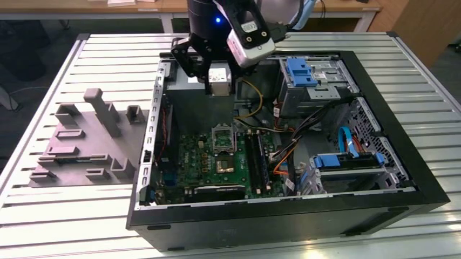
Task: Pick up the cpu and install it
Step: 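Place the cpu into insertion slot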
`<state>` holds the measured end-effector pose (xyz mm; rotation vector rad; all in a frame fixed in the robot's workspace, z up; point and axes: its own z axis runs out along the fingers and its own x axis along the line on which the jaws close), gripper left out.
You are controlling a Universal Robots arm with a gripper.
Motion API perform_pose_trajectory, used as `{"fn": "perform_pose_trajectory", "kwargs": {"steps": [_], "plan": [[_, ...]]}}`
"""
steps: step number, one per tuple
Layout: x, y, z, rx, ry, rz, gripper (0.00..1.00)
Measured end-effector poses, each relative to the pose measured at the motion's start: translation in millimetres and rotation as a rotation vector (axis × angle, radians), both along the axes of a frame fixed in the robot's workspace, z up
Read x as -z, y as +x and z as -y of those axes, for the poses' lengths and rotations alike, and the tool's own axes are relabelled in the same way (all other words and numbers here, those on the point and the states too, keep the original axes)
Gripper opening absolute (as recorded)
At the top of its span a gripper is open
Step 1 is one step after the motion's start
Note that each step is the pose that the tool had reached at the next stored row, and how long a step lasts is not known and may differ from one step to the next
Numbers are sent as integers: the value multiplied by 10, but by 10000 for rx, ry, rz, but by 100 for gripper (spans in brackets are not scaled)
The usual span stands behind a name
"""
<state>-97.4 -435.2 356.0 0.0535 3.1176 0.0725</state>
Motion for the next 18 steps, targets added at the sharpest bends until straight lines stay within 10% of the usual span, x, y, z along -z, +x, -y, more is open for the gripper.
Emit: {"fn": "perform_pose_trajectory", "kwargs": {"steps": [18], "plan": [[259,162,43,0,1,0,47]]}}
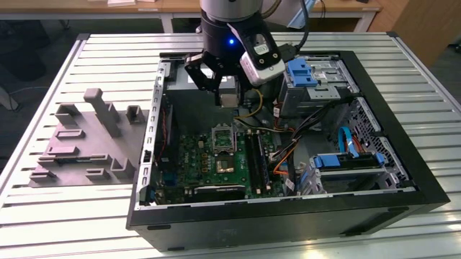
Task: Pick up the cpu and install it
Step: 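Place the cpu into insertion slot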
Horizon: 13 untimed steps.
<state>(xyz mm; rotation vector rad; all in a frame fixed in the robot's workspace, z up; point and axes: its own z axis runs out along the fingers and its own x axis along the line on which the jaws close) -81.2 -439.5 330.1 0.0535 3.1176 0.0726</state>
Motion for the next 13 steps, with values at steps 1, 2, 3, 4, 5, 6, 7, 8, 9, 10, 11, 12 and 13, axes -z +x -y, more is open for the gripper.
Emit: {"fn": "perform_pose_trajectory", "kwargs": {"steps": [1,2,3,4,5,6,7,8,9,10,11,12,13], "plan": [[15,0,1,1,0,-1,47],[30,1,2,1,0,0,47],[45,2,3,1,-1,-1,47],[60,3,4,0,-1,-1,47],[76,3,6,0,-1,0,47],[94,3,11,0,0,0,47],[112,4,21,-1,0,0,47],[129,3,32,-1,-1,-1,47],[146,3,48,0,-2,-1,47],[165,3,69,0,-1,-1,47],[184,3,81,0,1,0,47],[203,3,84,0,3,1,47],[220,3,84,-10,1,1,47]]}}
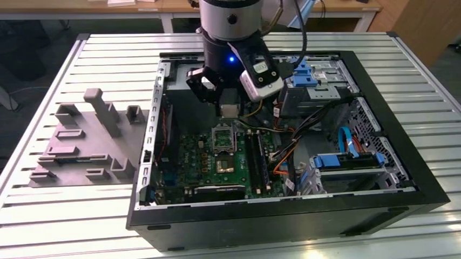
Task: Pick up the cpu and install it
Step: 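Place the cpu into insertion slot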
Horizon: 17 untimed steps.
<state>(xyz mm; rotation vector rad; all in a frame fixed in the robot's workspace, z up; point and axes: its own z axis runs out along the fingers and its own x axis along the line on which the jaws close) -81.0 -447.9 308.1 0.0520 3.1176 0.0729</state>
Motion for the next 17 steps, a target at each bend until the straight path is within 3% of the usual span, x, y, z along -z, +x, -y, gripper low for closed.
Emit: {"fn": "perform_pose_trajectory", "kwargs": {"steps": [7,17], "plan": [[126,0,2,-33,-2,-2,47],[248,1,12,-35,-17,-53,47]]}}
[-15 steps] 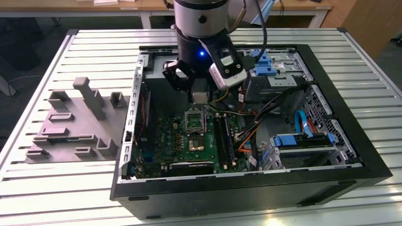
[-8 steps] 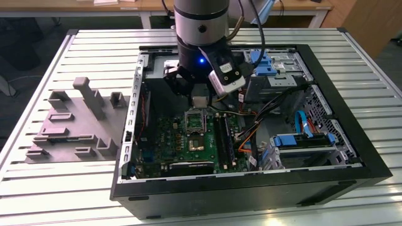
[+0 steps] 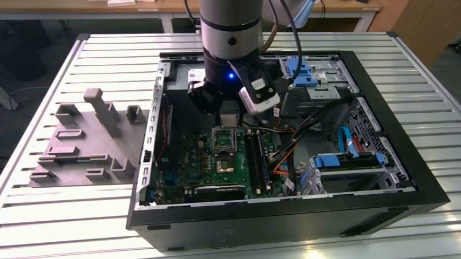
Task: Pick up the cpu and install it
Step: 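Place the cpu into insertion slot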
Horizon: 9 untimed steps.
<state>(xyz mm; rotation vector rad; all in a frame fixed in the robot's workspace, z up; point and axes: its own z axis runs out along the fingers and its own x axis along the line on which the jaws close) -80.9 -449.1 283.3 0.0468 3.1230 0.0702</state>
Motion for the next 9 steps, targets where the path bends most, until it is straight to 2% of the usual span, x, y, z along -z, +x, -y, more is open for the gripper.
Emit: {"fn": "perform_pose_trajectory", "kwargs": {"steps": [9], "plan": [[77,-1,112,-205,-1,-4,47]]}}
